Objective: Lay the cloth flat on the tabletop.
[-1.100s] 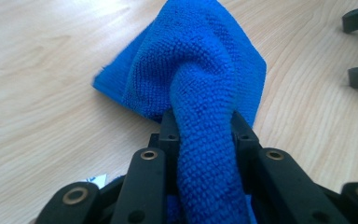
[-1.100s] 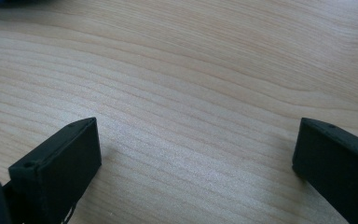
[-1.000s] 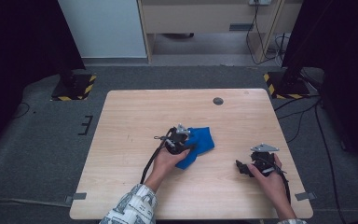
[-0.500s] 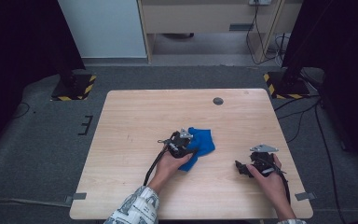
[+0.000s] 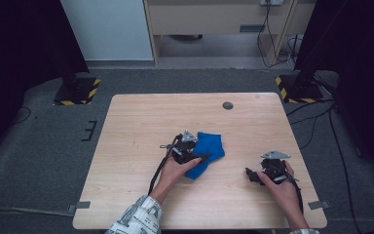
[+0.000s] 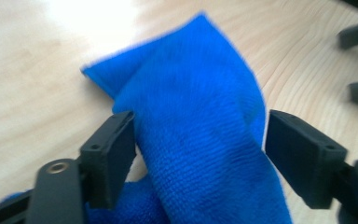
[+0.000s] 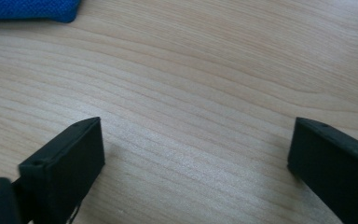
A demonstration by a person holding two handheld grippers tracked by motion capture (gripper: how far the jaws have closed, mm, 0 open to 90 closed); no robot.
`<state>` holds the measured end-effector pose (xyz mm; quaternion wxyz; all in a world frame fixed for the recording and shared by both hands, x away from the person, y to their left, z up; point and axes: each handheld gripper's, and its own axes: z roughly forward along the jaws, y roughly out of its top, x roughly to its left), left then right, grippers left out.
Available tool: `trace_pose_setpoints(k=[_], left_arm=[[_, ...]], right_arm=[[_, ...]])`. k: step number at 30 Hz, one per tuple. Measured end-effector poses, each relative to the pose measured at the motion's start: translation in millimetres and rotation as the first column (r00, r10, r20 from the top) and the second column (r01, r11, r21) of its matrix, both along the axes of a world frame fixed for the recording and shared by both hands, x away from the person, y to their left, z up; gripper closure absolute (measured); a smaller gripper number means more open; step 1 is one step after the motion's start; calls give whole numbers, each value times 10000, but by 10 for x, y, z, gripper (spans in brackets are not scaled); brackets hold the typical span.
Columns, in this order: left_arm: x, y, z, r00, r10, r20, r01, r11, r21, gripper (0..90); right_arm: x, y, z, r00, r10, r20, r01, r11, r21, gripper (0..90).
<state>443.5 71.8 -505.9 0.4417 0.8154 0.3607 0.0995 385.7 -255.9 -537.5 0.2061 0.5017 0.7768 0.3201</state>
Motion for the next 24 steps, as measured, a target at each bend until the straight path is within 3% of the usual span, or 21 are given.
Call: trace_pose_setpoints(k=[5, 10, 14, 17, 21, 24], left_arm=[[-65, 115, 155, 9982, 221, 563, -209, 9995, -219, 151], [-163, 326, 249, 9959, 450, 785, -413, 9980, -477, 134], [-276, 512, 265, 9960, 449, 767, -421, 9984, -369, 127], [-367, 669, 279, 9940, 534, 960, -501, 9981, -362, 113], [-418, 872, 247, 9911, 876, 1002, -799, 9937, -781, 100], [-410, 936, 175, 9903, 1024, 934, -984, 9941, -459, 100]], right_arm=[[-28, 43, 42, 9995, 196, 229, -195, 9998, -57, 104], [-55, 100, 95, 9971, 517, 565, -522, 9986, 75, 160], [-66, 190, 132, 9946, 781, 684, -803, 9963, 299, 251], [-77, 295, 184, 9899, 1138, 848, -1178, 9921, 442, 329], [-116, 416, 242, 9798, 1686, 1072, -1741, 9838, 435, 427], [-135, 489, 267, 9715, 2063, 1166, -2125, 9762, 434, 504]])
